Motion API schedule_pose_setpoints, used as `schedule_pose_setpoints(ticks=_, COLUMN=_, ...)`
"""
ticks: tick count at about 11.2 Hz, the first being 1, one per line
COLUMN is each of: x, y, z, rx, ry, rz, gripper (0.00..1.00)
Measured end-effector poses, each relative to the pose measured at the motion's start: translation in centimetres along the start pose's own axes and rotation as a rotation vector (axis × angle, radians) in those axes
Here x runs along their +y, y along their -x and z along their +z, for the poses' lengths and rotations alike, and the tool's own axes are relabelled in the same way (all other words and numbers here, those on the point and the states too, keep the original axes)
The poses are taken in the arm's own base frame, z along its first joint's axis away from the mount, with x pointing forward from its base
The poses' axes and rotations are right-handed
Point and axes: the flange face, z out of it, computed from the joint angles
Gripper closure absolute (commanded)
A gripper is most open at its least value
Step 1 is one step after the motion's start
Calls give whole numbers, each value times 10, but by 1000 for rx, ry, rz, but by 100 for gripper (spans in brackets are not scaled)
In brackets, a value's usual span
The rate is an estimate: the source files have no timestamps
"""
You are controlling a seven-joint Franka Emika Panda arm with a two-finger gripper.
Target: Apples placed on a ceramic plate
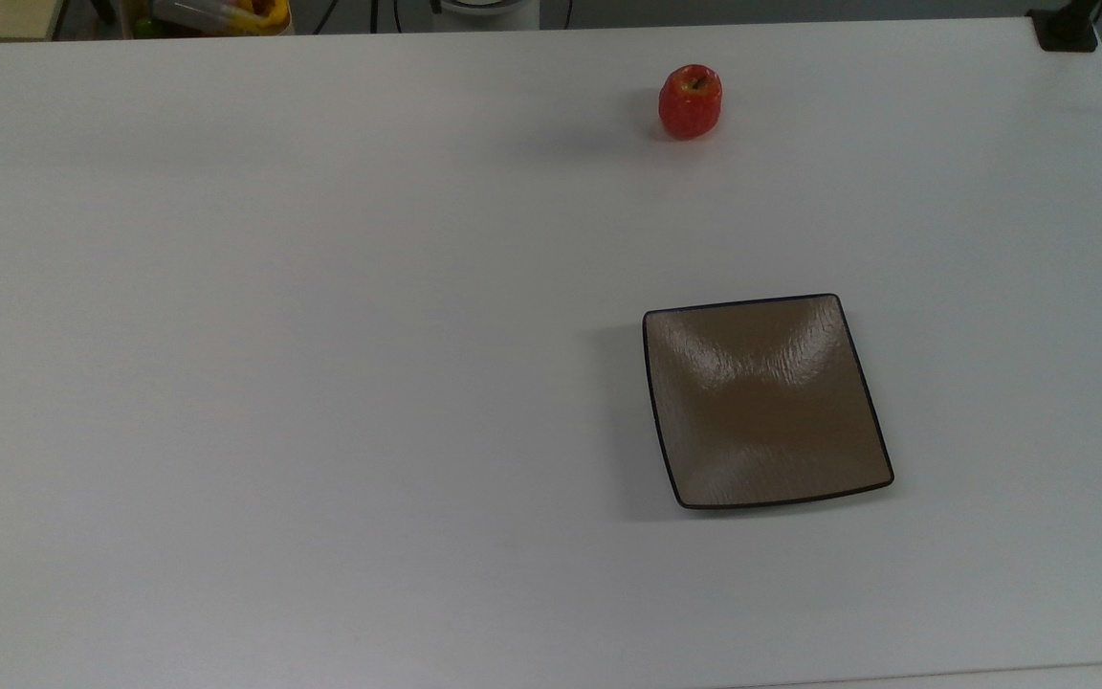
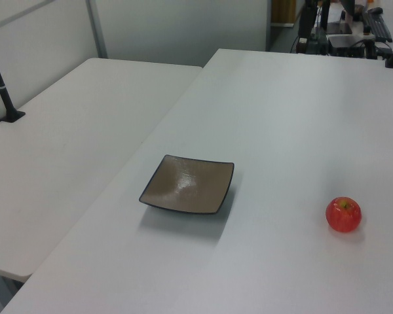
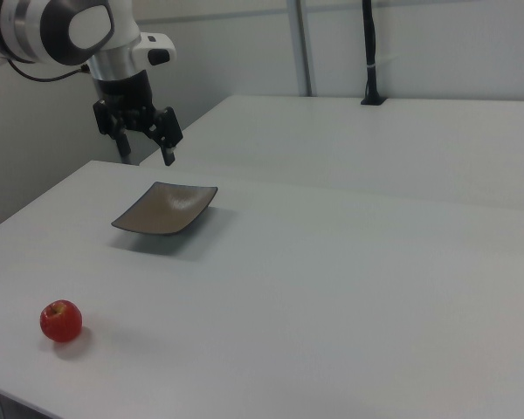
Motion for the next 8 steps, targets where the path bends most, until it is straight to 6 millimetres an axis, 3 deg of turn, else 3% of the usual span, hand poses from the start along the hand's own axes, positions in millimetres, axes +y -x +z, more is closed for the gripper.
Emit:
schedule_pose_setpoints(ticks=6, x=0, y=-1, z=6, rx=-9, ry=-3, rz=0, gripper=0)
schedule_pose_setpoints(ticks=8, x=0, y=1, z=18, rx=-35, ry=-5, rz=1, gripper=0)
